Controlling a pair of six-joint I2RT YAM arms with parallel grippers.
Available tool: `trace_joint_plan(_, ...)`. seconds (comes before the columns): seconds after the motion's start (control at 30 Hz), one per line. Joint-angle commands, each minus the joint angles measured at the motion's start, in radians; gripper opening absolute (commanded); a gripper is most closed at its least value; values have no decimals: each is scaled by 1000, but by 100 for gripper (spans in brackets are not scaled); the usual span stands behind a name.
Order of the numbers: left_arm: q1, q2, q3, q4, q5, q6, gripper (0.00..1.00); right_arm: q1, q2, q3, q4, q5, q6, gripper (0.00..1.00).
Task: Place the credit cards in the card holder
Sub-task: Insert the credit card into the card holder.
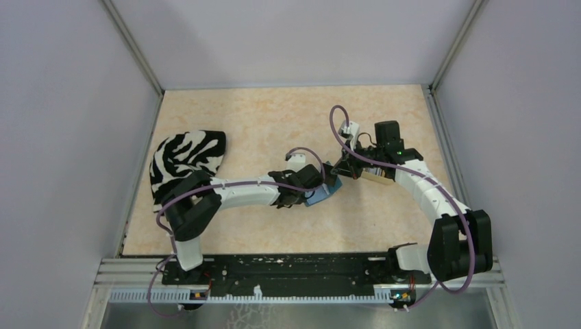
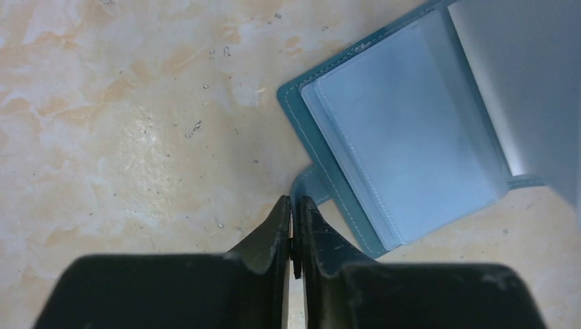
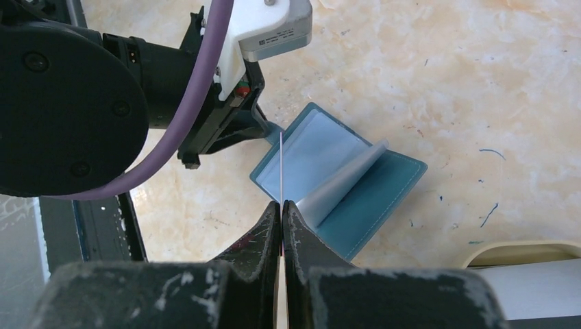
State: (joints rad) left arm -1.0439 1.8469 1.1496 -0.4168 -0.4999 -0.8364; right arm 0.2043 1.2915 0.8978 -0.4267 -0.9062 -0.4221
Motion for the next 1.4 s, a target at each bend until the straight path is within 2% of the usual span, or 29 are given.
trace_joint_plan(0.0,-5,-32,1,-29,-53,21,9,-7,0,19,23,-41,1,0)
trace_joint_plan(0.17,-6,-128,-95,72,-30,158,0,5,34,19,30,-112,32,0)
trace_joint_plan(0.27,-7,-173,-154,128,-28,201,0,49,44,-13,139,-105,155,0)
trace_joint_plan(0.4,-7,-240,-241,210,8,228,0,124,75,-37,233,-9,315,0)
trace_joint_plan(0.5,-7,-291,-309,304,55,257,0,174,132,-18,234,59,357,0)
trace_joint_plan(0.73,-6,-368,-407,407,119,386,0,225,239,45,157,311,339,0)
trace_joint_plan(0.93,0,-416,-482,462,200,516,0,224,227,57,131,453,301,0)
trace_joint_plan(1.13,54,-388,-484,424,256,521,0,206,238,65,121,447,303,0)
trace_joint_plan(1.3,117,-370,-481,421,295,497,0,188,266,73,111,375,315,0)
trace_joint_plan(1.37,144,-366,-482,421,320,481,5,185,280,78,104,313,320,0)
